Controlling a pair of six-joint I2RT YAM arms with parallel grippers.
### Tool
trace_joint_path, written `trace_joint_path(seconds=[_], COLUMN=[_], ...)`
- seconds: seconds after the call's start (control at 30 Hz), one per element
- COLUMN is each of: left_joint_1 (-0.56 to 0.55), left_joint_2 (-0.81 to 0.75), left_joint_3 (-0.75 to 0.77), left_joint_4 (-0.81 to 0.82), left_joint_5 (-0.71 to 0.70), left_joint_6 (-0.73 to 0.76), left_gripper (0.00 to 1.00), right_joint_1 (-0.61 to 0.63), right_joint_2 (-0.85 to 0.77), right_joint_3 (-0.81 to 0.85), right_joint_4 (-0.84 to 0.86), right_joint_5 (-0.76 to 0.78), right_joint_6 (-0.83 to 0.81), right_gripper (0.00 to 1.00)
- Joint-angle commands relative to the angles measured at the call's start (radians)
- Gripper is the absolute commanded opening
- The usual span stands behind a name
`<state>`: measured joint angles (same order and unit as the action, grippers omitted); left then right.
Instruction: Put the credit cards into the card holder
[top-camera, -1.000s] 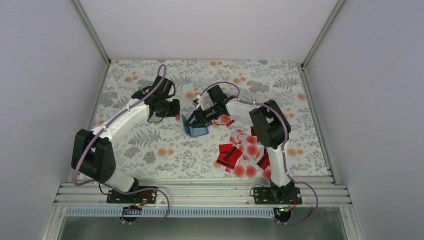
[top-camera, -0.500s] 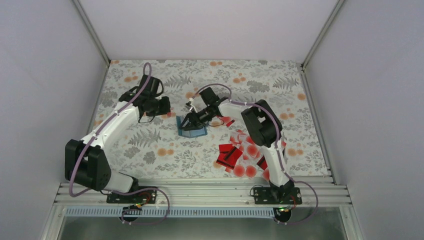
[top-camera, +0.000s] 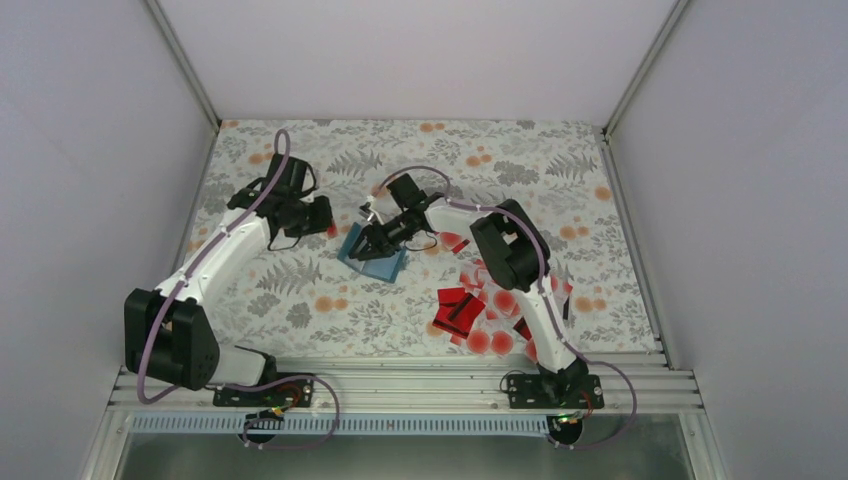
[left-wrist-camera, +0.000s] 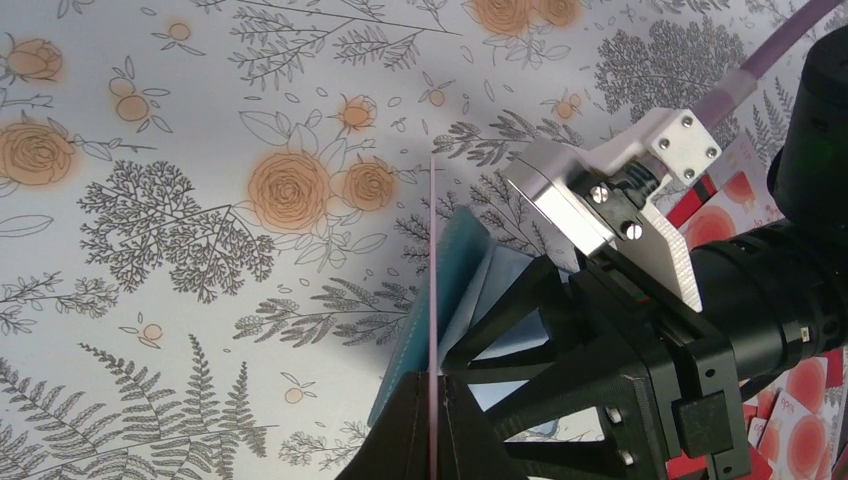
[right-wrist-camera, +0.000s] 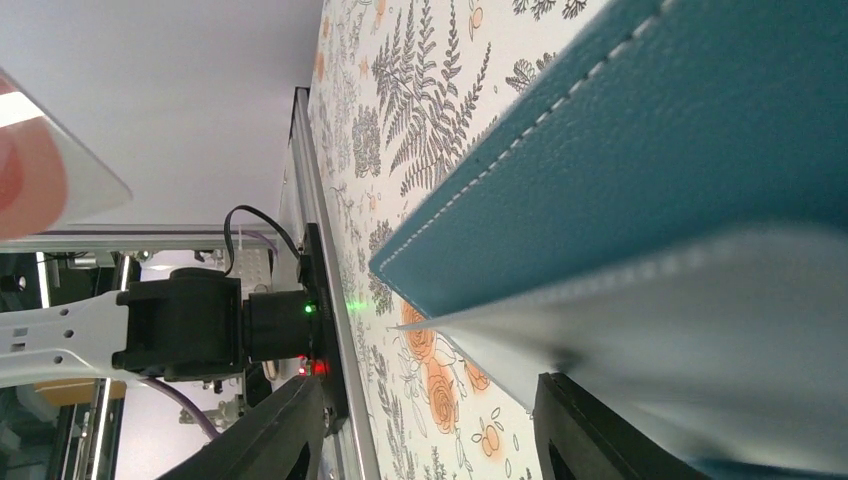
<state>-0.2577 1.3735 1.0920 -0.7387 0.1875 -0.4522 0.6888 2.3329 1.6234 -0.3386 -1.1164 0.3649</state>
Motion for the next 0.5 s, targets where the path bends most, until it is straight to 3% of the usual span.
trace_joint_path(seconds=[0.0, 0.23, 0.47], left_joint_1=[0.029, 0.041, 0.078], left_joint_2=[-0.032, -0.122, -0.106], left_joint_3=[-0.010, -0.058, -0.077], left_joint_4=[0.002, 0.021, 0.082], left_joint_5=[0.036, 0.123, 0.224], left_joint_6=[0.011, 0.069, 0.044], left_gripper=[0.02, 0.02, 0.02], right_joint_1=[0.011, 0.011, 0.011], right_joint_2=[0.037, 0.082, 0.111], right_joint_3=[0.037, 0.124, 0.141], right_joint_4=[-0.027, -0.069, -0.071], right_joint_5=[-0.019, -0.023, -0.025], right_joint_6=[-0.034, -0.056, -0.053], right_gripper=[0.54, 0.55, 0.56])
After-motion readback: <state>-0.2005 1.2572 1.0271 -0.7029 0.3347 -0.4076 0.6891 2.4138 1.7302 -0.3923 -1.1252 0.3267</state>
